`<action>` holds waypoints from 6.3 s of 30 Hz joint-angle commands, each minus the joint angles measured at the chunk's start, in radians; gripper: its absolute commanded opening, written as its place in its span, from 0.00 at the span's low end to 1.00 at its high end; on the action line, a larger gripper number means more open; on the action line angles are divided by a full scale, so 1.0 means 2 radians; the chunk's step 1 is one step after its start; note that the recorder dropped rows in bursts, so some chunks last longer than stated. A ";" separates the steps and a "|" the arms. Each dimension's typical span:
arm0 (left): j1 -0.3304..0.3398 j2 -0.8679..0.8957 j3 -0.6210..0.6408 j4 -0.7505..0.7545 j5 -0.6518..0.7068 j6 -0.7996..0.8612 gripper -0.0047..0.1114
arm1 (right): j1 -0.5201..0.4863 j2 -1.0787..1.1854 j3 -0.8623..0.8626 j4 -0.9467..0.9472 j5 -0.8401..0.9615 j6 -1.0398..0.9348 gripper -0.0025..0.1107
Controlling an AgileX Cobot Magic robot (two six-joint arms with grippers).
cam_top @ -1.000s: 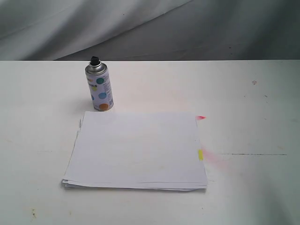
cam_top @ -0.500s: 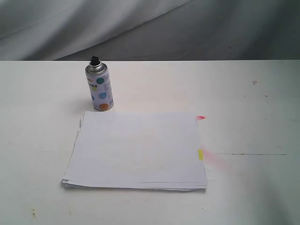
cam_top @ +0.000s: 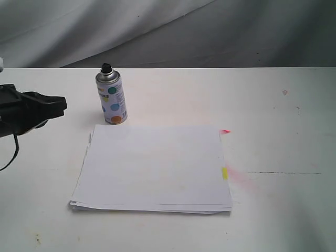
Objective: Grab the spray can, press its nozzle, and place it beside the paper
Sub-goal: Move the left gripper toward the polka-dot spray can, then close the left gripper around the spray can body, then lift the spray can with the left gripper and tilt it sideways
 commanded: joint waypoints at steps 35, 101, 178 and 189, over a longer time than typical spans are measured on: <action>-0.038 0.261 -0.009 -0.349 -0.201 0.409 0.05 | -0.004 -0.001 0.002 0.003 -0.001 0.003 0.02; -0.078 0.381 -0.154 -0.421 -0.208 0.554 0.93 | -0.004 -0.001 0.002 0.003 -0.001 0.003 0.02; -0.214 0.099 -0.251 -0.448 0.240 0.653 0.04 | -0.004 -0.001 0.002 0.003 -0.001 0.003 0.02; -0.247 0.100 -0.216 -0.448 0.225 0.642 0.04 | -0.004 -0.001 0.002 0.003 -0.001 0.003 0.02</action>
